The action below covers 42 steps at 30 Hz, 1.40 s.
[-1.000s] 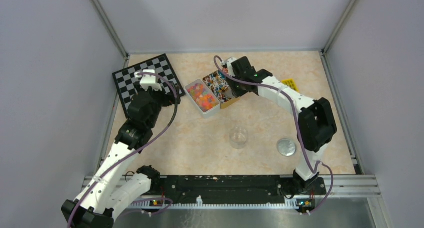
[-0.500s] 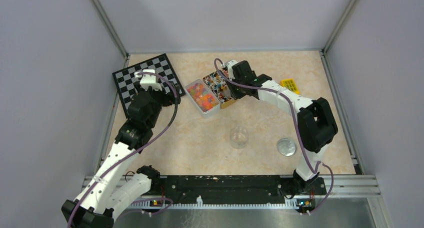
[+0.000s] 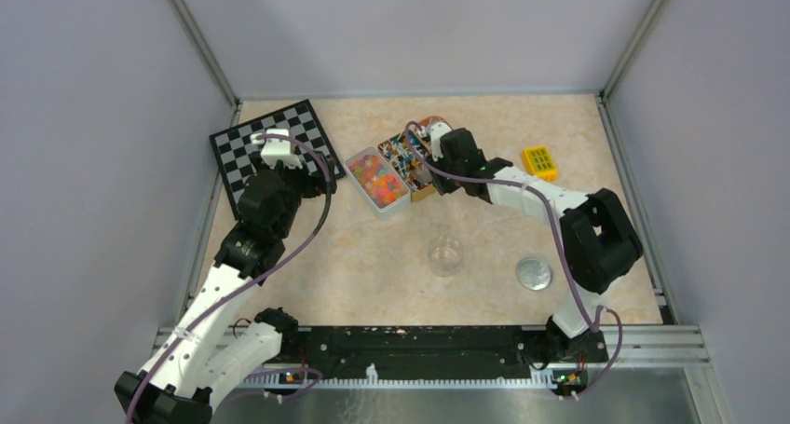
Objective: Pack the candies
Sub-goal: Scoop the fake candies from the storage box.
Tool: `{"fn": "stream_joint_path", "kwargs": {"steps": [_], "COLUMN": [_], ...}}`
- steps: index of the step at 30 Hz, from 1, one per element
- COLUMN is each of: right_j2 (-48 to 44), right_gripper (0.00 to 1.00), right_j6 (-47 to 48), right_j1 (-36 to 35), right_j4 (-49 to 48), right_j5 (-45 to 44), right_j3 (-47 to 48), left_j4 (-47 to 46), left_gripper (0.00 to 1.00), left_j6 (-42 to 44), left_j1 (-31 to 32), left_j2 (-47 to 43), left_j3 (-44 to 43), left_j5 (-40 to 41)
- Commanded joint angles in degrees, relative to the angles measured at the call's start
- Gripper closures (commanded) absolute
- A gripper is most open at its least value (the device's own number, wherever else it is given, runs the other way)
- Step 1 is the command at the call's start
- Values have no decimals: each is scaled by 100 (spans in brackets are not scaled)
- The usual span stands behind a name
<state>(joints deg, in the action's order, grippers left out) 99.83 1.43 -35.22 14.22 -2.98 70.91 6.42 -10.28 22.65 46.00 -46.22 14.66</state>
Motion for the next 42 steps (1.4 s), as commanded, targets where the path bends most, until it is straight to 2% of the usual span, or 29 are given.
{"fn": "stream_joint_path", "kwargs": {"steps": [1,21,42], "right_j2": [-429,-1284,-1878], "right_gripper": [100,100,100], "right_j6": [47,-90,103], "right_j1": [-72,-55,-28], "right_j4": [-828,-4117,-5844], "right_j5": [127,406,519], "right_j3": [-463,-2749,-3757], "left_j4": [-300,-321,-311], "left_gripper": [1,1,1], "left_j6": [64,130,145], "left_j1": [20,20,17], "left_j2": [0,-53,-69], "left_j3": [42,43,51], "left_j5": [29,-118,-120]}}
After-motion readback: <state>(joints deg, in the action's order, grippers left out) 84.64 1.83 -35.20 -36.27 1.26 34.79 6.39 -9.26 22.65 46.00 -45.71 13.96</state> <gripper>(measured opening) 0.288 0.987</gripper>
